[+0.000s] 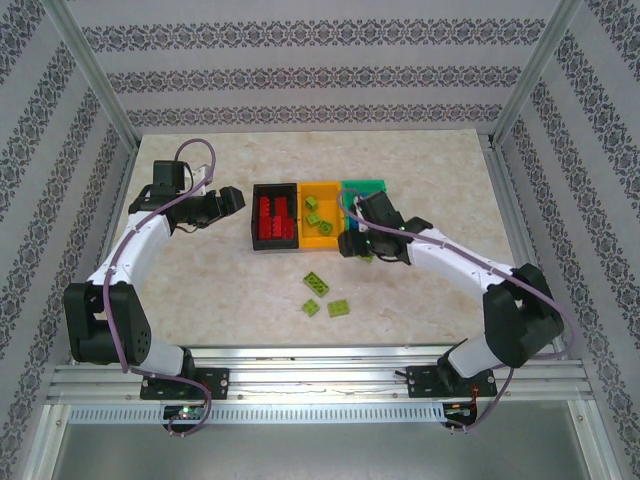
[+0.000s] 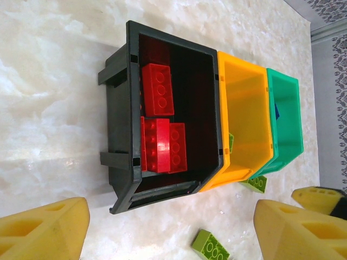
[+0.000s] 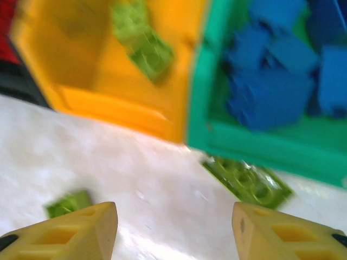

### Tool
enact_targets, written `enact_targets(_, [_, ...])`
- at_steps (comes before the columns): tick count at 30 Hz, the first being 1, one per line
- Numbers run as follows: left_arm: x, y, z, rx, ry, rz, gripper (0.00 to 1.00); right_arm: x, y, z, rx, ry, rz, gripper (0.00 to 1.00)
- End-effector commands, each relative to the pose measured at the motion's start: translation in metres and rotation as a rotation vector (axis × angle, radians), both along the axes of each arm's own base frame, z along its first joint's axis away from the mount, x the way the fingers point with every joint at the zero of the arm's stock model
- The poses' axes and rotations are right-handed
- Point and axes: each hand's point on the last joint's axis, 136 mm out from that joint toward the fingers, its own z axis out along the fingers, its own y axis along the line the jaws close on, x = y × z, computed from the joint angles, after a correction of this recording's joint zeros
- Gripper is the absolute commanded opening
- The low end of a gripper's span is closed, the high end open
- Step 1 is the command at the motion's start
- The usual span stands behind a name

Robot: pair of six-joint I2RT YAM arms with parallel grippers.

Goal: Sort the legos into containers by color
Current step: Place the lego in the container, then rotate the lego at the center of the table.

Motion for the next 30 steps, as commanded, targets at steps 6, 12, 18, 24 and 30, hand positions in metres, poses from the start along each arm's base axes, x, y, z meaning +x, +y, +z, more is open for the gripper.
enact_targets(6, [0.002,-0.005,0.012,-0.021,-0.047,-0.016,0.80,-0.003,-0.046,-0.052,-0.045,0.070,-0.121,0.63])
enact_targets(12, [0.002,-0.003,0.010,-0.007,-0.041,-0.012,0.80,0.025,-0.043,-0.061,-0.061,0.068,-0.096,0.68])
enact_targets(18, [0.002,-0.002,0.007,0.000,-0.033,-0.010,0.80,0.036,-0.022,-0.065,-0.009,0.082,-0.014,0.72])
enact_targets(24, [0.003,-0.003,0.004,-0.005,-0.023,-0.016,0.80,0.032,-0.001,-0.068,0.017,0.085,0.078,0.71])
enact_targets(30, [0.003,-0.003,0.004,-0.004,-0.024,-0.016,0.80,0.023,0.033,-0.067,0.045,0.081,0.178,0.70])
